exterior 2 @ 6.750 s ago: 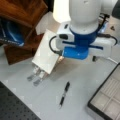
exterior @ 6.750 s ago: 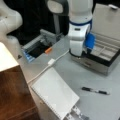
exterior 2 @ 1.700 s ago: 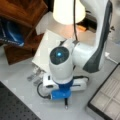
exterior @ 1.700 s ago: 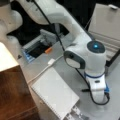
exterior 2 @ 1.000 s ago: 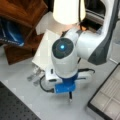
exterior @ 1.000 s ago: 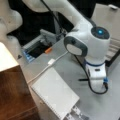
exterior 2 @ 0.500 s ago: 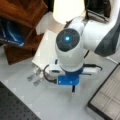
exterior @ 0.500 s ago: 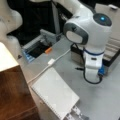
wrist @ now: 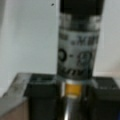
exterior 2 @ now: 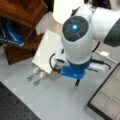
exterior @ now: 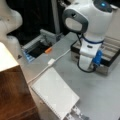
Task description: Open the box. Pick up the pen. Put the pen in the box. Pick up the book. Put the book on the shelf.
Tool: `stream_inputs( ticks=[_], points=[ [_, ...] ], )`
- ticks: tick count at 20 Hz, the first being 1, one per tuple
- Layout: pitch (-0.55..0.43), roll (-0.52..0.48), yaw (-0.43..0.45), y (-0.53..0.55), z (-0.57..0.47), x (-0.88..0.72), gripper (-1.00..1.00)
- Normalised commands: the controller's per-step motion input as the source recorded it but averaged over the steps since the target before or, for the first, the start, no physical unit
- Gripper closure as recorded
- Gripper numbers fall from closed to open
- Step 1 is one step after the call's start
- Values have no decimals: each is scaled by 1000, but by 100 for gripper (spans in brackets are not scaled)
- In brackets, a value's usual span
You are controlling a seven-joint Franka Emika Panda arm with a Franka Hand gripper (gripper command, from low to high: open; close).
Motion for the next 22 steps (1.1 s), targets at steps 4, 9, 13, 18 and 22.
stream_inputs(
  ticks=[4, 9, 13, 18, 22],
  points=[
    [-17, 73, -383, 404, 133, -249, 100],
    [-26, 35, -330, 386, 85, -271, 100],
    [-53, 9, -234, 359, -16, -301, 100],
    [-104, 13, -180, 340, -135, -328, 100],
    [-185, 39, -151, 81, -178, -192, 100]
  ],
)
